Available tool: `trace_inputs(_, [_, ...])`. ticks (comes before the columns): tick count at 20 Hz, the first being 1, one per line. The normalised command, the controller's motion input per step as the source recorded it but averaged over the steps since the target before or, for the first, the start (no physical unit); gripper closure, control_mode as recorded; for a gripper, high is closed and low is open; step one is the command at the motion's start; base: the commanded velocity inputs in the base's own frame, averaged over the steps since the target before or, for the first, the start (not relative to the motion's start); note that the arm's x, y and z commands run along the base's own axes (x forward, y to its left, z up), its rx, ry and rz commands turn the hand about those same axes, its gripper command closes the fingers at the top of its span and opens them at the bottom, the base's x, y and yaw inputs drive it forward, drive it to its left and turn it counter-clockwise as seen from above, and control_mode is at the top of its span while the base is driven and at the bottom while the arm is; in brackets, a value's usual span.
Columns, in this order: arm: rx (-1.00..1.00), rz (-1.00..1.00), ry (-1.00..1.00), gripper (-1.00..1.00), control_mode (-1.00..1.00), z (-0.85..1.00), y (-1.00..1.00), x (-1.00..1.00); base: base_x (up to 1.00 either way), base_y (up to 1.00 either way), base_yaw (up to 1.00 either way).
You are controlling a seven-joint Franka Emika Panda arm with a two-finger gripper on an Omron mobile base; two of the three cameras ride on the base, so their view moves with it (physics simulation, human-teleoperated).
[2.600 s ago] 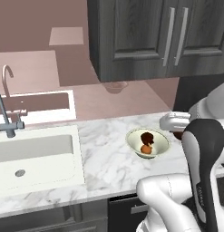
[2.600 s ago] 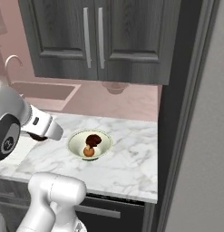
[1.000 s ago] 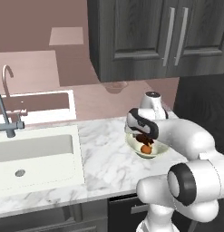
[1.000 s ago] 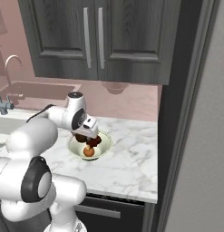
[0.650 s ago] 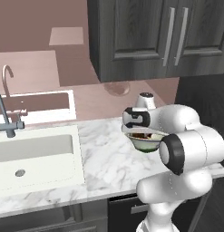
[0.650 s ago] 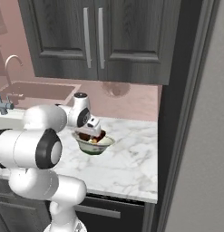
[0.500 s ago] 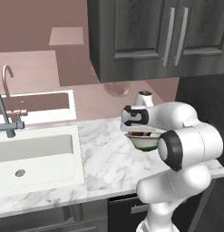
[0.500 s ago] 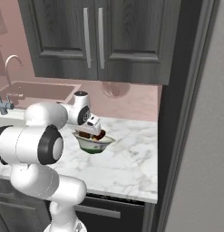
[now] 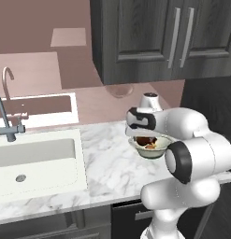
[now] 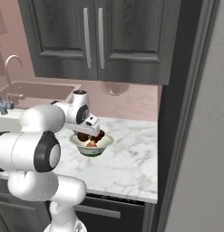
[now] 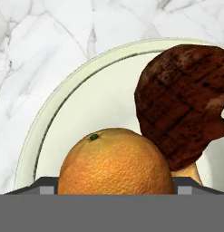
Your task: Take the tangerine, steak, and orange from the freezer and place them in the bowl on the counter.
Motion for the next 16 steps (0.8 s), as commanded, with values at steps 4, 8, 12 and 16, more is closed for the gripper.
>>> trace_inputs(4, [0.0, 0.0, 0.0, 1.0, -1.0, 0.0, 0.0, -0.49, 0.0, 0.0, 0.0])
trace_inputs(8, [0.0, 0.0, 0.0, 1.0, -1.0, 0.0, 0.0, -0.25, 0.0, 0.0, 0.0])
trace_inputs(12, [0.0, 0.0, 0.0, 1.0, -1.0, 0.0, 0.0, 0.0, 0.0, 0.0, 0.0])
trace_inputs(16, [0.0, 0.0, 0.0, -1.0, -1.0, 0.0, 0.0, 0.0, 0.0, 0.0, 0.0])
